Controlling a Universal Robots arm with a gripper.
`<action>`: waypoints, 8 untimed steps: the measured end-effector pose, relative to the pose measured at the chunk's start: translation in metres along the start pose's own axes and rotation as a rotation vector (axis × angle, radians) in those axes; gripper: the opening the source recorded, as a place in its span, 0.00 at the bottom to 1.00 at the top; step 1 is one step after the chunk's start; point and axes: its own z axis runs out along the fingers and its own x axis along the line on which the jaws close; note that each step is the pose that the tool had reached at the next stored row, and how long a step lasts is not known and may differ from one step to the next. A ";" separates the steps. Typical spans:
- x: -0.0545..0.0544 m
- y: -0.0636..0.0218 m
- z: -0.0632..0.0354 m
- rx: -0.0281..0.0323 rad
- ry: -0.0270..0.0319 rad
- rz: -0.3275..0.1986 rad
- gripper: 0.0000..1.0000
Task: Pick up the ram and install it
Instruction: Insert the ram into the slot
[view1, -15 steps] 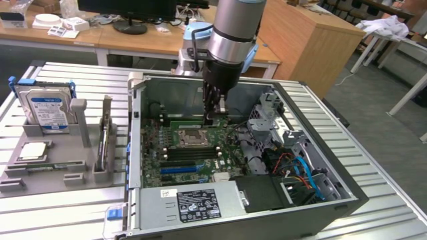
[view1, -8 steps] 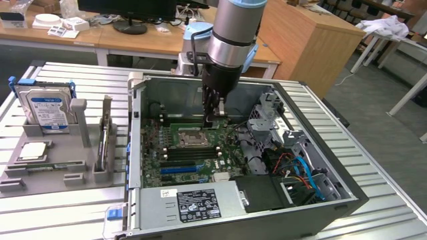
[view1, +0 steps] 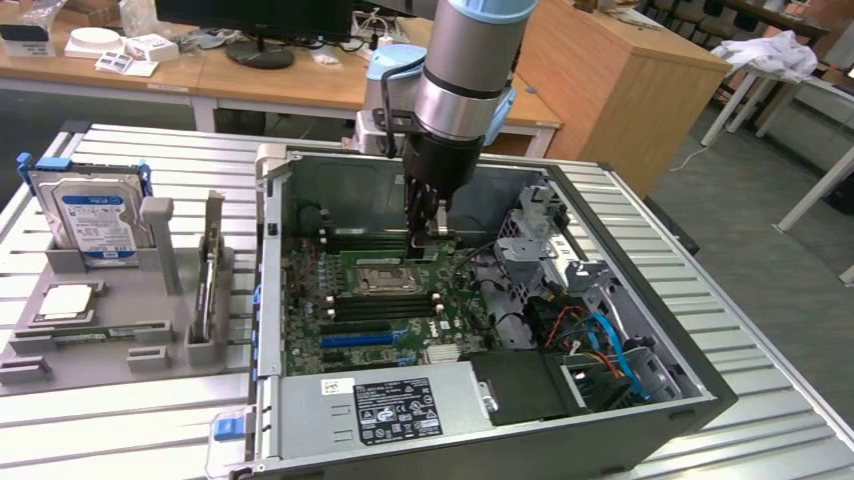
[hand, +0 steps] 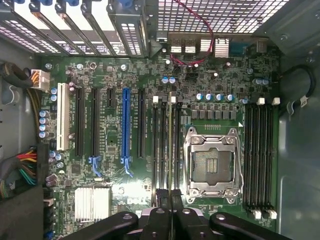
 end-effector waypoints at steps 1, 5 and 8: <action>0.000 0.0000 0.0000 0.0000 0.0000 0.000 0.12; 0.000 0.0000 0.0002 0.0001 -0.0002 0.005 0.12; 0.000 0.0000 0.0002 0.0001 -0.0002 0.008 0.12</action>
